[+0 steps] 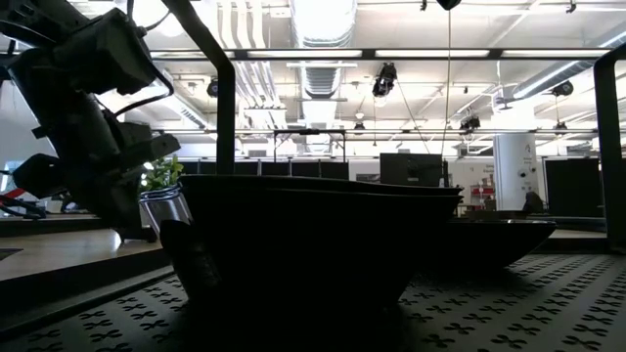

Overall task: Pick & Place Mini shaped plates
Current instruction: Stack the square plate on top of the other square plates on the shelf

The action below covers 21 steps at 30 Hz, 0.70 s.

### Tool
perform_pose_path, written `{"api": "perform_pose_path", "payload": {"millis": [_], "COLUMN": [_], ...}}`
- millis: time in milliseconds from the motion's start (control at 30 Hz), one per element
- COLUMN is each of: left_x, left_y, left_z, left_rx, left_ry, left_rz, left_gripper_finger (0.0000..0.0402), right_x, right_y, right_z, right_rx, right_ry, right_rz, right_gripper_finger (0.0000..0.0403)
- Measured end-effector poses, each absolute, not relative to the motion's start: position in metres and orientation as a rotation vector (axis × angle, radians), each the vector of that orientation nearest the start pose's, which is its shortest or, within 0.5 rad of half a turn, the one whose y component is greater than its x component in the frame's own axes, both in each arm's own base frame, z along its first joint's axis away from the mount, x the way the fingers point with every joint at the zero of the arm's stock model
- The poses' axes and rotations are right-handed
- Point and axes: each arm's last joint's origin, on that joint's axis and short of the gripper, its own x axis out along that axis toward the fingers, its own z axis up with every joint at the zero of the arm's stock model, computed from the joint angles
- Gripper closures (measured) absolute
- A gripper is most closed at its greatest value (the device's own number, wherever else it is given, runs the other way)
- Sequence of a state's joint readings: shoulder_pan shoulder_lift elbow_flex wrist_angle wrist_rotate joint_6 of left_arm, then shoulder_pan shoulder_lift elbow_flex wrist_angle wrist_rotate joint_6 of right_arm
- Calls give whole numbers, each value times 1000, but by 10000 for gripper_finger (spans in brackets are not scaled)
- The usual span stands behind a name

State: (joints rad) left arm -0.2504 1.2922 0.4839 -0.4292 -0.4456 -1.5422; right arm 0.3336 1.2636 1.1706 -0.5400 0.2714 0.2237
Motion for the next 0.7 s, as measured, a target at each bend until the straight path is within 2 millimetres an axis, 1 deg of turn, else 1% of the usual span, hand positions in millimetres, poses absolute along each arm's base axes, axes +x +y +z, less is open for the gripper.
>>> {"api": "perform_pose_path", "payload": {"millis": [167, 300, 400, 600, 700], "left_x": [189, 196, 203, 221, 231], "left_y": [-35, -36, -37, -39, -40], "left_z": [135, 145, 160, 197, 218], "left_rx": [-894, -829, -777, -614, -527], "left_ry": [736, 707, 679, 603, 551], "left_rz": [958, 923, 886, 816, 790], "left_gripper_finger": [399, 400, 401, 401, 401], "right_x": [255, 255, 255, 255, 255], "right_y": [80, 80, 80, 80, 80], "right_z": [336, 336, 336, 335, 335], "right_rx": [28, 28, 28, 25, -41], "right_ry": [606, 606, 606, 607, 605], "right_rz": [-8, -8, -8, -8, -3], "right_gripper_finger": [346, 346, 346, 346, 345]}}
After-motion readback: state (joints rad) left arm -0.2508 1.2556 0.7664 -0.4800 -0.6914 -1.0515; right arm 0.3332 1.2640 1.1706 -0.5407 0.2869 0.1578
